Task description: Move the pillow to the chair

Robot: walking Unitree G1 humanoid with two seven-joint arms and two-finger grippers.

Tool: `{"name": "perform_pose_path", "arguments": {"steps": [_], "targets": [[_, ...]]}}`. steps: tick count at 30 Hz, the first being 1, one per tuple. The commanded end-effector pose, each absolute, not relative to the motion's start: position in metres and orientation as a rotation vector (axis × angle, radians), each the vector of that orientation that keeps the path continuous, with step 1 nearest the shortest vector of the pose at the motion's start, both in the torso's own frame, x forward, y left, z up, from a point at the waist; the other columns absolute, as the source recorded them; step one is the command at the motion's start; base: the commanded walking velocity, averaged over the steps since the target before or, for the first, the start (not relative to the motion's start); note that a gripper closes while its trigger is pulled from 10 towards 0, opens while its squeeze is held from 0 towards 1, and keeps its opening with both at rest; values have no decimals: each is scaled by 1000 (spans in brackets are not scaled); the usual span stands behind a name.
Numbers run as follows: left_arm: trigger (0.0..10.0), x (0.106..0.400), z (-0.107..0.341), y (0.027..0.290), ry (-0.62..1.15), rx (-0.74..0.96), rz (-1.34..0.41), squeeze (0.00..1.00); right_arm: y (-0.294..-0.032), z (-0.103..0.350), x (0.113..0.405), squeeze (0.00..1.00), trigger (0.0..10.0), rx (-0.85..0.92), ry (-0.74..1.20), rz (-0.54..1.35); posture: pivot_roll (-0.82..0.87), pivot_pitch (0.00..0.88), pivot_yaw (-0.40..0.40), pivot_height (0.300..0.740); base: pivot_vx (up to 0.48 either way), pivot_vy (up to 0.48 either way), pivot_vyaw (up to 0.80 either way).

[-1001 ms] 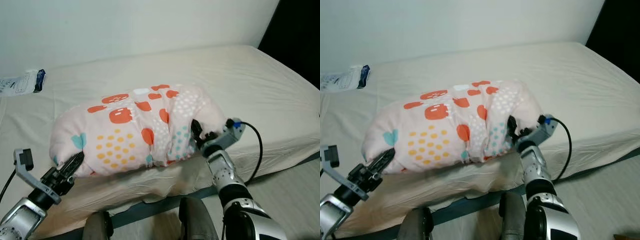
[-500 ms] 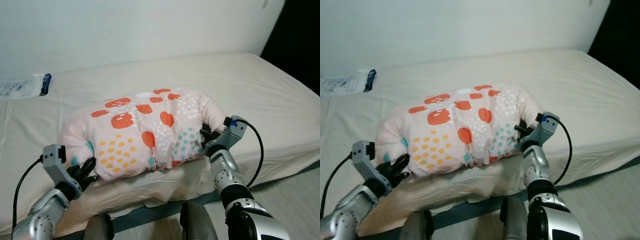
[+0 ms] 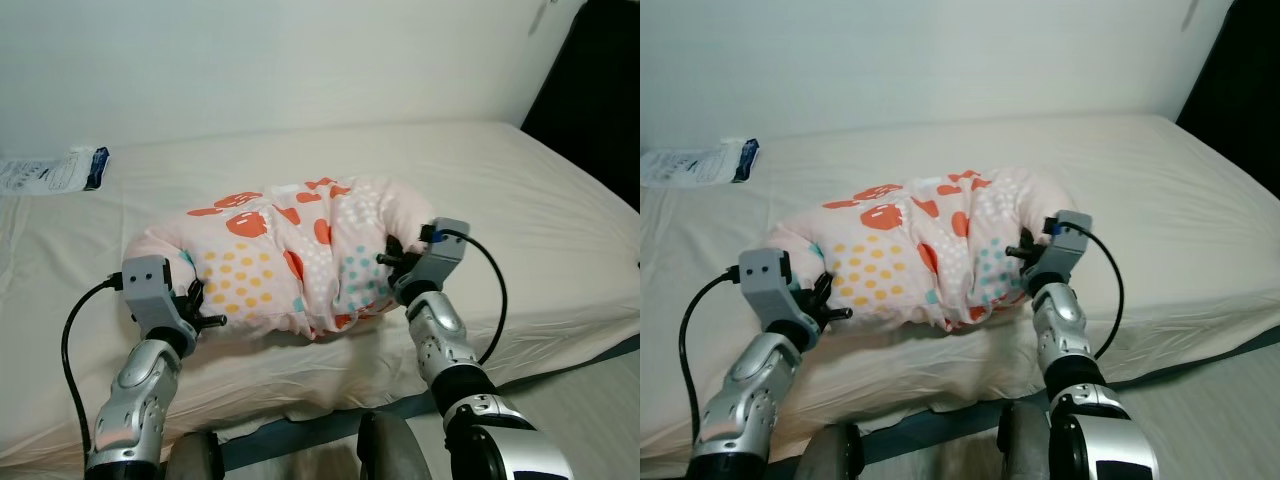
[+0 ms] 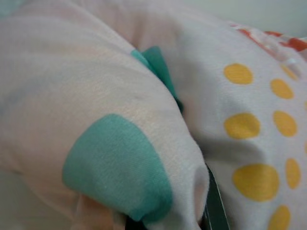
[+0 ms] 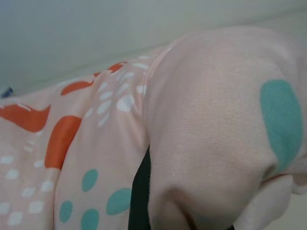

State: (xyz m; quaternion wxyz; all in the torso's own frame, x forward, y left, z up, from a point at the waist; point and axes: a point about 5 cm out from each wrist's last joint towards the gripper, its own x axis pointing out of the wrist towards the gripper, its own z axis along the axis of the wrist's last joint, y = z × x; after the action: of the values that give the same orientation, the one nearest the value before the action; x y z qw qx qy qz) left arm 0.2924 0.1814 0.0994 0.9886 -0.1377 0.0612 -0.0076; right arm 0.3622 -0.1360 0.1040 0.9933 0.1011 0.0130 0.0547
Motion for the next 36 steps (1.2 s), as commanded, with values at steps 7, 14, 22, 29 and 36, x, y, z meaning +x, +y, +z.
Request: {"name": "perform_pose_path", "arguments": {"steps": [7,14,22,29,36], "targets": [[10000,302,72,152,286,-166,27,0,-109,99,357,0,10000,24,30,182,38,0,-98,576,0,0,0],[10000,301,79,142,161,-110,17,0,-111,94,352,0,10000,31,18,189,19,0,-78,576,0,0,0],[10000,305,82,126,98,-90,-22,0,-115,81,345,0,10000,61,79,213,-18,0,-59,581,0,0,0],[10000,309,77,122,109,-47,-27,0,-114,78,344,0,10000,54,87,199,-10,0,-69,606,0,0,0],[10000,310,74,125,95,-21,-23,0,-109,79,345,0,10000,59,96,221,-3,0,-79,636,0,0,0]]}}
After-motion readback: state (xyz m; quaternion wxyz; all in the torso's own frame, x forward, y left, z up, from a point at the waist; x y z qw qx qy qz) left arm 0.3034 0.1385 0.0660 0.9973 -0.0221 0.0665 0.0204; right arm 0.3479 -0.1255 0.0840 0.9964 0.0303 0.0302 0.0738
